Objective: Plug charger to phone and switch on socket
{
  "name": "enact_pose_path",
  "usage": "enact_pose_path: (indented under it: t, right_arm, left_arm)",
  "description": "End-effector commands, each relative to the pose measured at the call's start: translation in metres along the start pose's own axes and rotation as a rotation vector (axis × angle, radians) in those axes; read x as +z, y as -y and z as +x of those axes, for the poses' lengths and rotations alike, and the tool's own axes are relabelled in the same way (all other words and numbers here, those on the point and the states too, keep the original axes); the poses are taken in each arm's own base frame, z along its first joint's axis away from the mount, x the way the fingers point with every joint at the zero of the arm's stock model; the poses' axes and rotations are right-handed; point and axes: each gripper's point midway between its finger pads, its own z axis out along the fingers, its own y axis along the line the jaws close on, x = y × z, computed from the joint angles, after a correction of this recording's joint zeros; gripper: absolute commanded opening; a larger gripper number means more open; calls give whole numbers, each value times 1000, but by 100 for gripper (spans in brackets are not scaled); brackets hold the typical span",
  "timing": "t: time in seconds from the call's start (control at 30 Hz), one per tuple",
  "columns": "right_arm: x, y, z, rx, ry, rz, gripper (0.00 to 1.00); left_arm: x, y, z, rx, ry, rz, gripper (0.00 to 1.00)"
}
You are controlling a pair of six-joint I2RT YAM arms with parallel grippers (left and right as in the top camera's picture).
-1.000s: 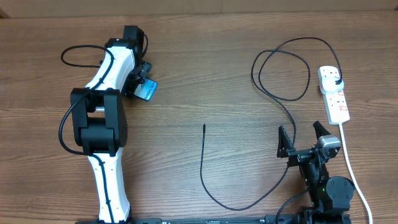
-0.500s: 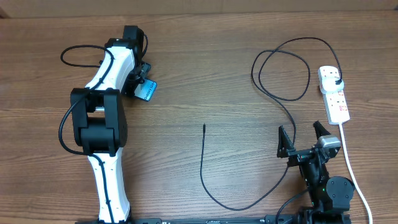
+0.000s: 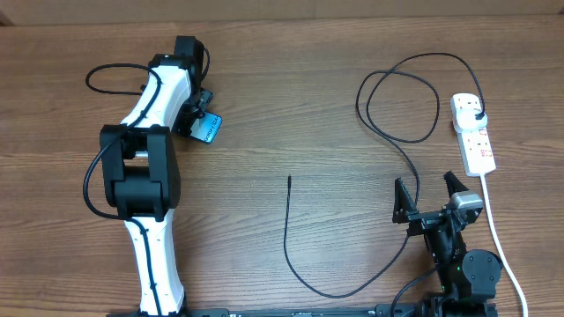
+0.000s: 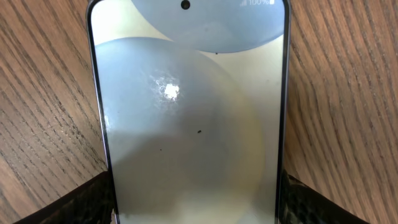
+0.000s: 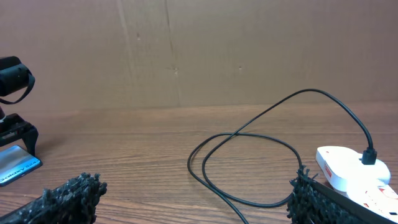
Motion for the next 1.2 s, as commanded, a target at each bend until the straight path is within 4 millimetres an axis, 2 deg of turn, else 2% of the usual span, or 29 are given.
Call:
enact_pose_path:
  t: [0.0,0.63,0.97,1.17]
  right_arm:
    - [0,1,2,-1,5,5,100]
    - [0,1,2,-1,5,5,100]
    - [0,1,2,-1,5,5,100]
    - [0,1,2,-1,5,5,100]
  left_arm:
    - [40,-18,18,20,-59,-82,79]
    - [40,-18,18,20,-59,-82,79]
    - [40,-18,18,20,-59,-82,72]
    - [40,-18,18,21,-60,-82,61]
